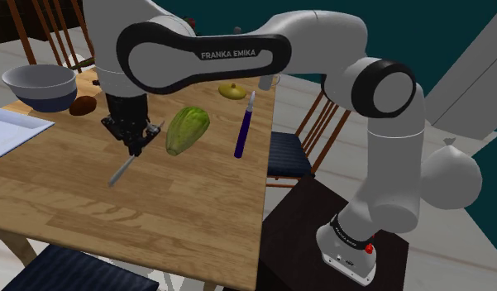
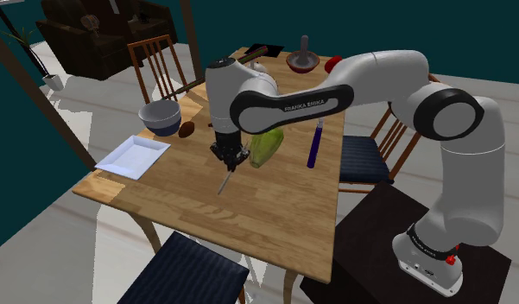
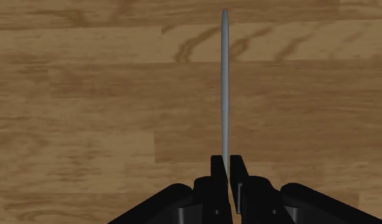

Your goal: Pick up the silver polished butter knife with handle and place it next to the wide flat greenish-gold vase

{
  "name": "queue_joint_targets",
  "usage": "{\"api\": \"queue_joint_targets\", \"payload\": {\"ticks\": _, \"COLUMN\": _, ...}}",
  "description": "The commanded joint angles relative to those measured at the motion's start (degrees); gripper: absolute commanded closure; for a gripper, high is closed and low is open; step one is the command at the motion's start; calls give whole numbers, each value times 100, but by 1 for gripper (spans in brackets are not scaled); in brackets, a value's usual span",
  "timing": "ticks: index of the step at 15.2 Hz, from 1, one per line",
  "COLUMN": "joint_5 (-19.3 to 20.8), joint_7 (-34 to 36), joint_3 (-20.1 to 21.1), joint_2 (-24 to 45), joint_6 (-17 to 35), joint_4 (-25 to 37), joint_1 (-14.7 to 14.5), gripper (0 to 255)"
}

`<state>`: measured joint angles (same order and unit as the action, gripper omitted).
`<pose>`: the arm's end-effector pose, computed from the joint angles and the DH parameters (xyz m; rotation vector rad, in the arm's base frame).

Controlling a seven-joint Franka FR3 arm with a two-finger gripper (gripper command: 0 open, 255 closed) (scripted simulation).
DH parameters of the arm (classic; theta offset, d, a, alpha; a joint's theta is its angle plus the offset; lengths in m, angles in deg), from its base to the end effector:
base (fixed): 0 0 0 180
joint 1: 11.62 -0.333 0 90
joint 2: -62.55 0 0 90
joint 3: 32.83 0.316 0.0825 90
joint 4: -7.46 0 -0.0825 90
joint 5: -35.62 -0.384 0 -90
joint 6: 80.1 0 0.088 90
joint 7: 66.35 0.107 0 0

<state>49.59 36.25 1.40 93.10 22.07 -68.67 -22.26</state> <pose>0.5637 0.4095 0.4643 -2.7172 1.5277 0.0725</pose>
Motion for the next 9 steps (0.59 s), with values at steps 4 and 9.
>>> {"api": "queue_joint_targets", "payload": {"ticks": 4, "joint_5": -12, "joint_7": -18, "joint_3": 13, "joint_2": -1, "joint_6": -387, "joint_4": 395, "joint_1": -66, "gripper": 255}}
{"api": "queue_joint_targets", "payload": {"ticks": 9, "joint_5": -244, "joint_7": -372, "joint_3": 42, "joint_2": -471, "joint_6": -260, "joint_4": -171, "joint_1": 424, "gripper": 255}}
